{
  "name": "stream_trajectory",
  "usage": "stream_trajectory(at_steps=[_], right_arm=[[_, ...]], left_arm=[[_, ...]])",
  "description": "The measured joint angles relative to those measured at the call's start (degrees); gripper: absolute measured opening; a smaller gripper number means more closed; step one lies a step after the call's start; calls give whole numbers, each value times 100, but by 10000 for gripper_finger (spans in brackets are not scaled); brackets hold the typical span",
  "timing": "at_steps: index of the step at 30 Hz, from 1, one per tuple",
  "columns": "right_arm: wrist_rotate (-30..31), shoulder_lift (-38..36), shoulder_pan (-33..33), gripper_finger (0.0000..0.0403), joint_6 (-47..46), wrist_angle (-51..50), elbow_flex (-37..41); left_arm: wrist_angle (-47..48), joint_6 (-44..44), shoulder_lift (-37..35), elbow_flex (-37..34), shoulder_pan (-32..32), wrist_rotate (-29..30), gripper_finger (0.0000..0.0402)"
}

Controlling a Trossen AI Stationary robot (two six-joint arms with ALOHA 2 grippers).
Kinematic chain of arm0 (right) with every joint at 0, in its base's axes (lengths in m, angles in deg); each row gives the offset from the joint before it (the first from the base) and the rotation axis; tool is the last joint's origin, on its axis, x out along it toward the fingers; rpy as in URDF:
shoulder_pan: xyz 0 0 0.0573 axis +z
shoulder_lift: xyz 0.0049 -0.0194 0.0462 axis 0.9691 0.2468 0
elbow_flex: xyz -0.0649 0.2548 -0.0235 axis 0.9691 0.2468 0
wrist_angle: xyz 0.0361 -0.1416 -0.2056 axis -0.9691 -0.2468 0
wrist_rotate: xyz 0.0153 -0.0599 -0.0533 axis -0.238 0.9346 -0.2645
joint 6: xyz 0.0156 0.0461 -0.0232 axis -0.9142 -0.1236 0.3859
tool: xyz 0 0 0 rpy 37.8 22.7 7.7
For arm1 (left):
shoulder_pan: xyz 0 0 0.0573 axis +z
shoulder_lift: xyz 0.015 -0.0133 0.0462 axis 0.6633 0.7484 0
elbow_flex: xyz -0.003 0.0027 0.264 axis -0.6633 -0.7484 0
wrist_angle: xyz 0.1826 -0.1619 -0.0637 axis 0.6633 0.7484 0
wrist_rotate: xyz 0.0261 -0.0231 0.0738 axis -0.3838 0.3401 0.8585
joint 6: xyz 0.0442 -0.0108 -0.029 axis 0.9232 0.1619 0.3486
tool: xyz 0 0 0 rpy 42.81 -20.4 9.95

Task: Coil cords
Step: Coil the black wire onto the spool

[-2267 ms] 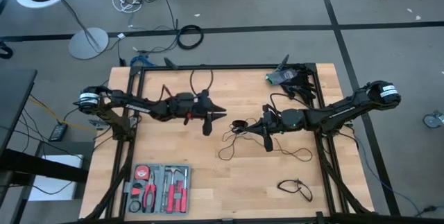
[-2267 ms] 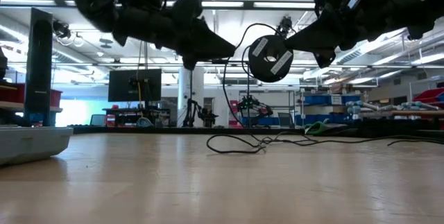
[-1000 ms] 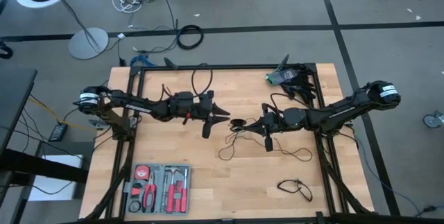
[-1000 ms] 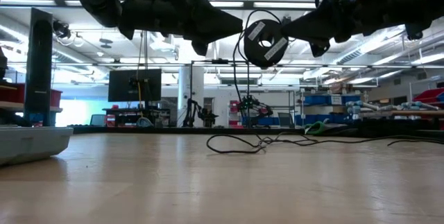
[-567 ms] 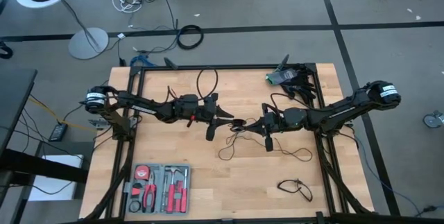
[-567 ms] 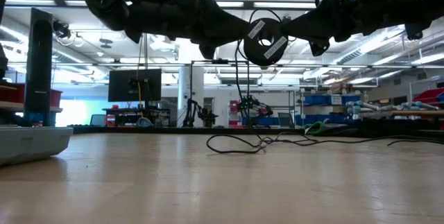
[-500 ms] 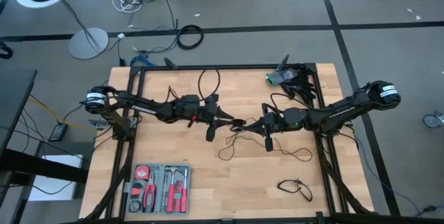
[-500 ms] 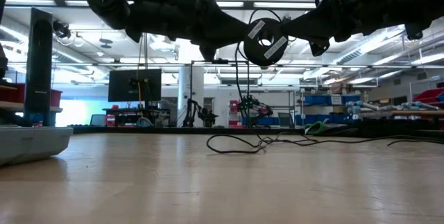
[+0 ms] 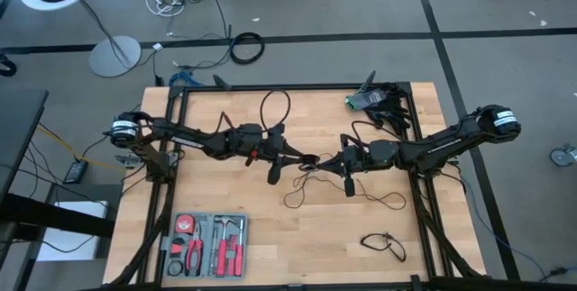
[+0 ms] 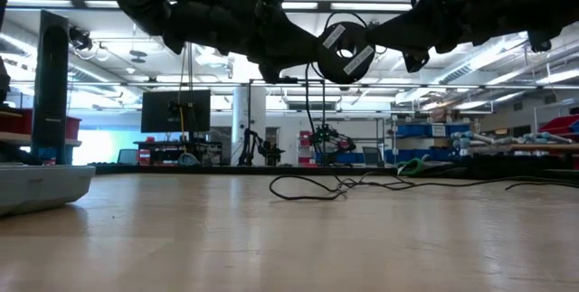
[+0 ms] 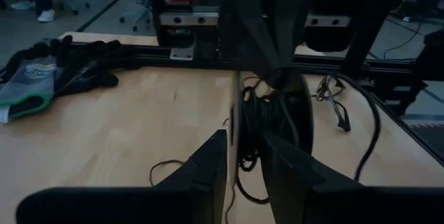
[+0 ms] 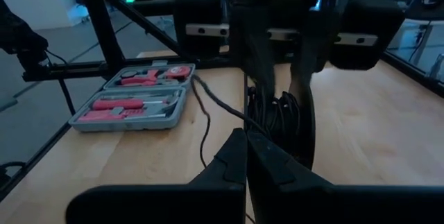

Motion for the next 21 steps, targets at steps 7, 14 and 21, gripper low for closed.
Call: stream_trajectory(at_steps=[7, 14, 21], right_arm=[[-1, 0, 0, 0, 49, 50, 0], [-5, 0, 0, 0, 51, 60, 0], [-46, 0, 2, 0, 106, 114, 0]], left_arm=[[-38, -3, -2, 0, -41, 0, 89], [-131, -4, -2, 0, -39, 0, 45], [-137, 7, -2, -2, -71, -61, 4]])
